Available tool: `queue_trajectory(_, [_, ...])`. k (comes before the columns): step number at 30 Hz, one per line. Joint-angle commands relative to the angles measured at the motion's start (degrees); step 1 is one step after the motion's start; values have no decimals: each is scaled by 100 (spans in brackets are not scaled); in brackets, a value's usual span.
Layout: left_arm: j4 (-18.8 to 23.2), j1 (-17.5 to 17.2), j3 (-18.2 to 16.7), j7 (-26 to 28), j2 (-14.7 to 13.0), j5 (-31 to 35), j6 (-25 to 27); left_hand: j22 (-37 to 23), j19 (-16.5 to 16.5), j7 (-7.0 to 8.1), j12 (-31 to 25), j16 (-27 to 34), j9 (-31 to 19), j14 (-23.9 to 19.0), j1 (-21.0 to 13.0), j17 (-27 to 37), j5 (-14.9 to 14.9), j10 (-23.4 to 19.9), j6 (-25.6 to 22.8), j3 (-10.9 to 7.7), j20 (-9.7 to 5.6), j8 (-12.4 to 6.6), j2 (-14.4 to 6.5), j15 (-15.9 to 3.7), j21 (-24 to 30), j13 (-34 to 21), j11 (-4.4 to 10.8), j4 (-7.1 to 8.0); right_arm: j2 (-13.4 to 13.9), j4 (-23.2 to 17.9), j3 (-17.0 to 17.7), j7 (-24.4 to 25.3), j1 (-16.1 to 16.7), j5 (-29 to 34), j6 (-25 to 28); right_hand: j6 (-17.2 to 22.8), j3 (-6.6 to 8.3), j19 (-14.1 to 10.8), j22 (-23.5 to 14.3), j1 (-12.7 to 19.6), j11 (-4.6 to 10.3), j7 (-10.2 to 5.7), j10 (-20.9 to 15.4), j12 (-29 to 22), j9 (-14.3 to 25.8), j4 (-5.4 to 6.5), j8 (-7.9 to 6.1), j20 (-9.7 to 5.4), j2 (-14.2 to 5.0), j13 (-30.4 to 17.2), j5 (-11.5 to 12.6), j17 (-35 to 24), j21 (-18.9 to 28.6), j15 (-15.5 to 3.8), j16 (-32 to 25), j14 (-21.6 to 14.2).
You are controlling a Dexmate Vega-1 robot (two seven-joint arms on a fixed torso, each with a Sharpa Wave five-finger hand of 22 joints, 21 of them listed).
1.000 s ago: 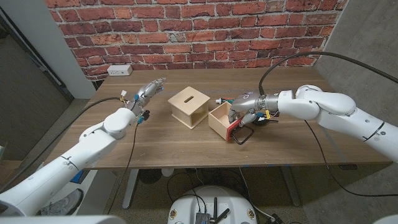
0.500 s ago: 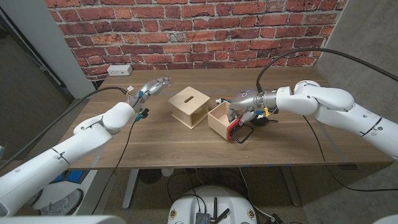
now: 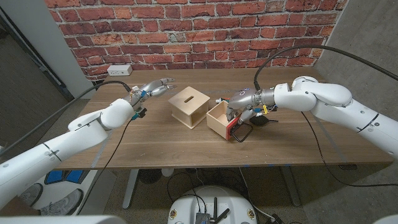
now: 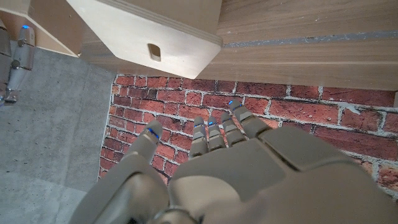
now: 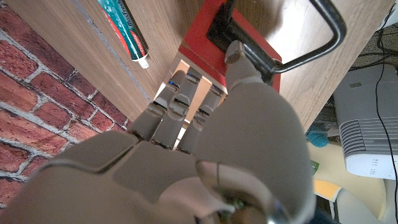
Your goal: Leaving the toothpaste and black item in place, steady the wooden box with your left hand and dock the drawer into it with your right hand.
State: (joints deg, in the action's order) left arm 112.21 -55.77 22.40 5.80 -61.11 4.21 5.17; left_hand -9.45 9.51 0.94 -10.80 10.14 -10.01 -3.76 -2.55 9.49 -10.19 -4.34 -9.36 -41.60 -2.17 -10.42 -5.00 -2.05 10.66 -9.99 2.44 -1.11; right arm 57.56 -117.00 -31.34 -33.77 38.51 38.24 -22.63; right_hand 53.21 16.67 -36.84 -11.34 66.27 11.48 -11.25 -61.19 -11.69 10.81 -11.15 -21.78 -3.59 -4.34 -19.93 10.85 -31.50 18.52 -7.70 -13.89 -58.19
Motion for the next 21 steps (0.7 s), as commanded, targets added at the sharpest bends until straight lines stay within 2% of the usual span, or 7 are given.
queue_trajectory(1, [0, -113, -26, -195, -296, 553, -524, -20, -108, 69, 28, -29, -10, 78, 80, 32, -15, 58, 44, -1, -641, 7, -362, -220, -41, -12, 18, 68, -28, 31, -3, -104, -54, -35, 64, 74, 304, -58, -30, -383, 29, -11, -49, -8, 20, 228, 19, -842, -472, -3, 25, -17, 44, -596, 9, -215])
queue_trajectory(15, [-112, -480, -236, -41, -427, 919, -1138, -23, -200, 196, 27, -15, -11, 116, 193, 46, -9, 70, 93, 78, -705, 5, -319, -342, -43, -7, 83, 198, -49, 94, -51, -104, -117, -24, 15, 89, 348, -49, -35, -434, 30, -15, -57, -12, 27, 220, 53, -846, -467, 2, 28, -33, 118, -595, 10, -222])
queue_trajectory(21, [-100, -578, -241, -34, -459, 1198, -1231, -22, -308, 251, 35, -21, -8, 147, 198, 38, -16, 96, 113, 83, -717, 3, -329, -370, -62, -4, 116, 235, -97, 133, -97, -90, -185, -16, -96, 100, 361, -50, -38, -457, 28, -13, -51, -10, 26, 219, 61, -848, -460, 1, 29, -35, 150, -592, 14, -218])
